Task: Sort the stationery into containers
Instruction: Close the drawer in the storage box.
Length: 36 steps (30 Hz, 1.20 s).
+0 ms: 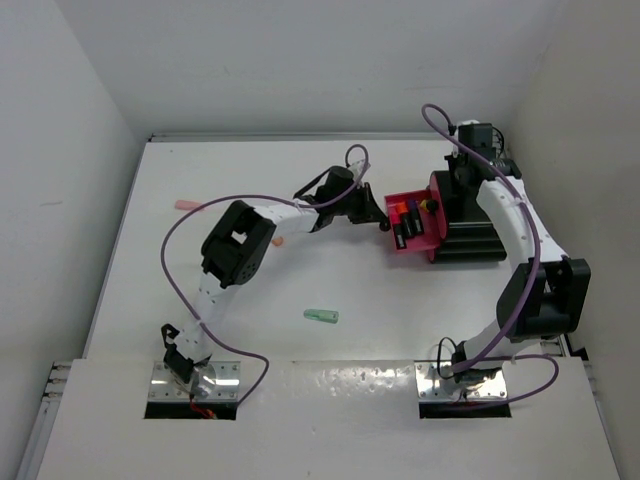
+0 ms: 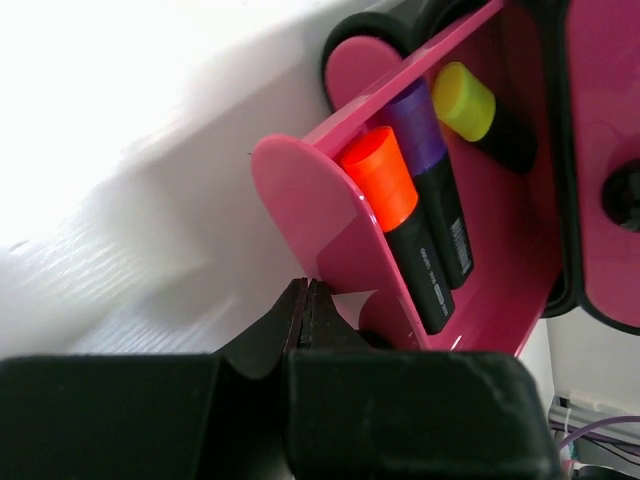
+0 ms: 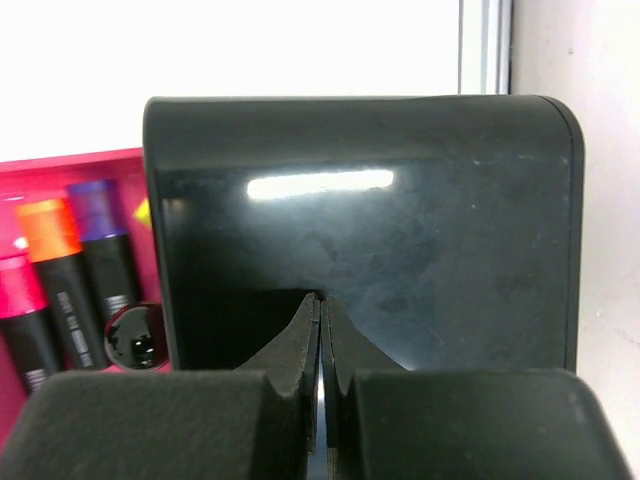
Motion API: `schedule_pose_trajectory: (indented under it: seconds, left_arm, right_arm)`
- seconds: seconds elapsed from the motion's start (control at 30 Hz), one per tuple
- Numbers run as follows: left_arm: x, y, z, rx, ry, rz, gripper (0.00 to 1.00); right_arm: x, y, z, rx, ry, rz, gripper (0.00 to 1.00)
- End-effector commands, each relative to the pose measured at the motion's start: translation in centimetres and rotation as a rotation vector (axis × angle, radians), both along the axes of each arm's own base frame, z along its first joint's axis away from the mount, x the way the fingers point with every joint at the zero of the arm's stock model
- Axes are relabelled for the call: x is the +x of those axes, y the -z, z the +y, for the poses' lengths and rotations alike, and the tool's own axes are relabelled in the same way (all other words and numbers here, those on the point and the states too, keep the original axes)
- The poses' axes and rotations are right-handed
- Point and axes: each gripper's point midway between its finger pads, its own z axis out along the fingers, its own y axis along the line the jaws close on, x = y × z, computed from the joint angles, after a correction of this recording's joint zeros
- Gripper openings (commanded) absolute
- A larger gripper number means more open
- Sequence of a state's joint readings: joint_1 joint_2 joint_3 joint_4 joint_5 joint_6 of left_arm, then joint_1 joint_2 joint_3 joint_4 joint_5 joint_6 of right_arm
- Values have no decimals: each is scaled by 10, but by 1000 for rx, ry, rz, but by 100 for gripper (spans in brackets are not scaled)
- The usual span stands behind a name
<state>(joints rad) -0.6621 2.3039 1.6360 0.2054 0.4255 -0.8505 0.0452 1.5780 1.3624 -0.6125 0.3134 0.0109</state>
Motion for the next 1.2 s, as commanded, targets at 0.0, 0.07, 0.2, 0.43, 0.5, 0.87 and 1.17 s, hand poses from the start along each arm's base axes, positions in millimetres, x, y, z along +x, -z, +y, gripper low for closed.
schedule_pose_trajectory:
  seconds: [0.0, 0.07, 0.2, 0.43, 0.5, 0.87, 1.17]
  left_arm:
    - [-11, -48, -34, -119, 90, -104, 0]
    - [-10, -49, -39, -126, 95, -115, 0]
    - [-13, -51, -49, -157, 120, -113, 0]
    - [-28, -55, -71, -219, 192, -128, 0]
    - [-31, -53, -76, -226, 205, -133, 0]
    - [-48, -55, -107, -297, 280, -154, 0]
    - [-61, -56, -115, -377, 333, -150, 7]
  right_arm:
    - [-24, 33, 14, 91, -18, 157, 0]
    - [-25, 34, 16, 100, -26, 164, 0]
    - [-28, 37, 16, 115, -30, 182, 0]
    - [-35, 41, 20, 171, -19, 229, 0]
    - [-37, 41, 21, 193, -13, 241, 0]
    - [-45, 46, 33, 262, -32, 282, 0]
    - [-49, 48, 40, 299, -44, 301, 0]
